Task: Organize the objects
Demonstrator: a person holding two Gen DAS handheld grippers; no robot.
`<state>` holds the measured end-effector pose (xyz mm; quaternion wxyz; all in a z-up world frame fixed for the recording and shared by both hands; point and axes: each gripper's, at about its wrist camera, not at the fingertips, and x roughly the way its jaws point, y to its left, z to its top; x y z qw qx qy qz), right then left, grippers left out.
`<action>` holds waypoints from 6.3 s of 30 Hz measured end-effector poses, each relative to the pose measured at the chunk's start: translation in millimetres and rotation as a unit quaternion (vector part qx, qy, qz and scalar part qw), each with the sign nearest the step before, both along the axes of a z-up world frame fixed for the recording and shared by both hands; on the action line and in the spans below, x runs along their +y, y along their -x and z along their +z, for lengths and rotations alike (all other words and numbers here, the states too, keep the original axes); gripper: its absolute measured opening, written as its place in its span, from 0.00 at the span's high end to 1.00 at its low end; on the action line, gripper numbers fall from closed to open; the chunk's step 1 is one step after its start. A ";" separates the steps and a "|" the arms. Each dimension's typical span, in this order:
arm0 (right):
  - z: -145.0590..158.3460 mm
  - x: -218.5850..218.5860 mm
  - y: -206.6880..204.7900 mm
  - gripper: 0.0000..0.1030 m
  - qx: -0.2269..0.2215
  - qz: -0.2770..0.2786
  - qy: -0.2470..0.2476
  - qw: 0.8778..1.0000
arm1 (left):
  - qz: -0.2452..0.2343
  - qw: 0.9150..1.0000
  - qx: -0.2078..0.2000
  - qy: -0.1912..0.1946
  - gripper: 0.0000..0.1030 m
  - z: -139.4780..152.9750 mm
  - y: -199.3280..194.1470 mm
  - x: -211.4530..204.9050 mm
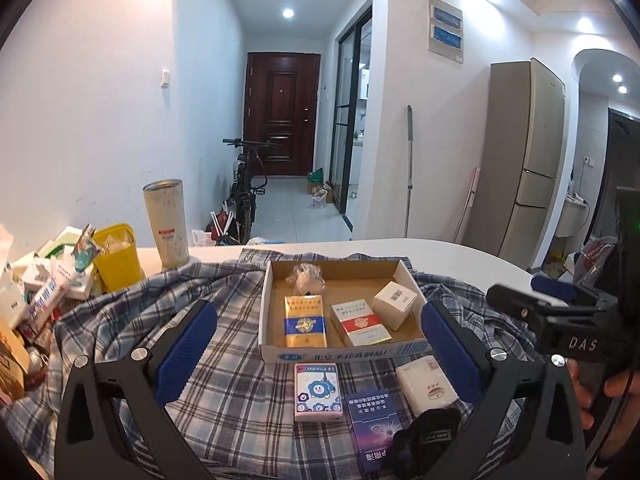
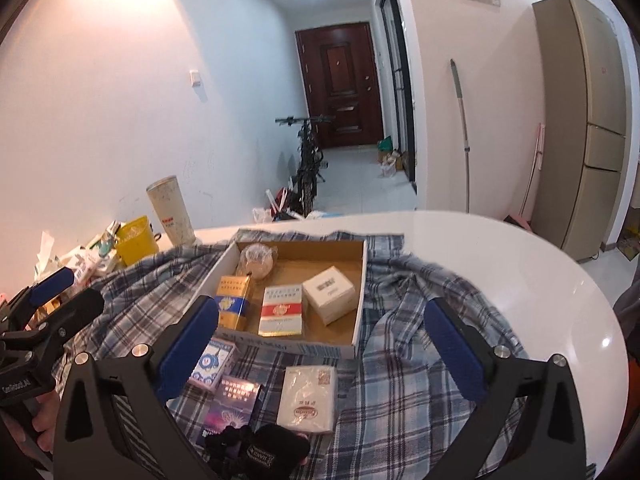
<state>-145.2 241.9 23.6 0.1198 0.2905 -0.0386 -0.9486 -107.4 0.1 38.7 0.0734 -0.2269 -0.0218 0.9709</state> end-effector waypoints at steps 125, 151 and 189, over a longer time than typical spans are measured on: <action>-74.4 -3.0 25.6 0.59 -0.034 -0.034 -0.052 0.997 | -0.014 0.976 -0.216 0.016 0.52 -80.1 103.2 8.5; -39.3 20.1 81.2 0.59 -0.053 -0.063 -0.043 0.996 | -0.067 0.957 -0.283 -0.017 0.51 -107.6 190.0 75.6; -57.2 -77.8 185.3 0.59 -0.133 0.012 -0.028 0.991 | 0.057 0.985 -0.146 -0.070 0.16 -76.3 206.7 -28.2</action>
